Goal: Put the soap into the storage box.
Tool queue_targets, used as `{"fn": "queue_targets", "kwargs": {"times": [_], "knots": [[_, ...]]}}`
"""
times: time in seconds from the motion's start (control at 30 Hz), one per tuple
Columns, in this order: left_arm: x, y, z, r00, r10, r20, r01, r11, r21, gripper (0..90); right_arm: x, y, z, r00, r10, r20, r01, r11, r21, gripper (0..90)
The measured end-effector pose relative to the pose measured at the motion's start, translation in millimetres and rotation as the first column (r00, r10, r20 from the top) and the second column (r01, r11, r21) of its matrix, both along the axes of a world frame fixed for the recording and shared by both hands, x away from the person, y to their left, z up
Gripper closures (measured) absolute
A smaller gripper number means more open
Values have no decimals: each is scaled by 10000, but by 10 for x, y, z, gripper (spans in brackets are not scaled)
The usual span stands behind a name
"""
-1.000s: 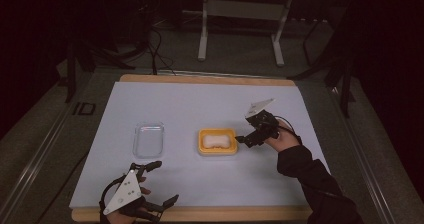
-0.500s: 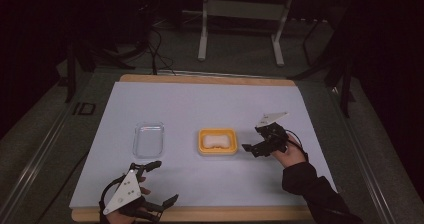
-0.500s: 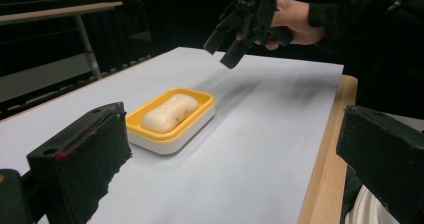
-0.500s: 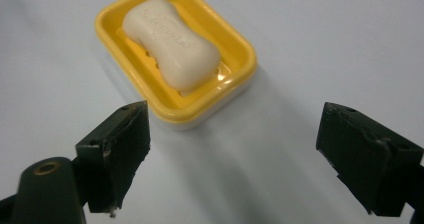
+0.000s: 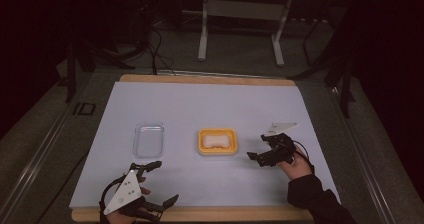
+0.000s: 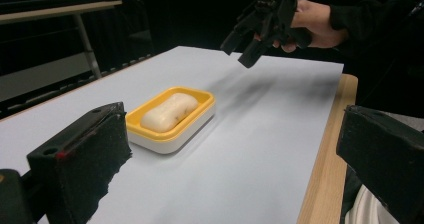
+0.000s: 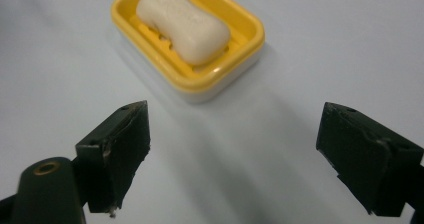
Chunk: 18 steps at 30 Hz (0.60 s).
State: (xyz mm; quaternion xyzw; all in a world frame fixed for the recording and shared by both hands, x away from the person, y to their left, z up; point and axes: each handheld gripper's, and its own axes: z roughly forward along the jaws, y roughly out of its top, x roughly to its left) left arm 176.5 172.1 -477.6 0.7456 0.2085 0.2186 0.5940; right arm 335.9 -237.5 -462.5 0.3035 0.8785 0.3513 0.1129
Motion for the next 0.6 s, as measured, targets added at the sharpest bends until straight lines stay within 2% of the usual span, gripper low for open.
{"fn": "queue_targets", "kwargs": {"times": [0.3,0.37,0.6], "knots": [[-1,-10,-1,10000,-66,-27,66,10000,73,7,-108,-133,-90,9997,-184,-172,187,9996,212,134],[0,-12,-2,9999,-96,-46,96,9999,87,7,-134,-156,-111,9995,-306,57,305,9994,145,135],[-8,-10,6,10000,-81,-19,81,9999,83,7,-113,-198,-143,9993,-364,-81,367,9988,333,135]]}}
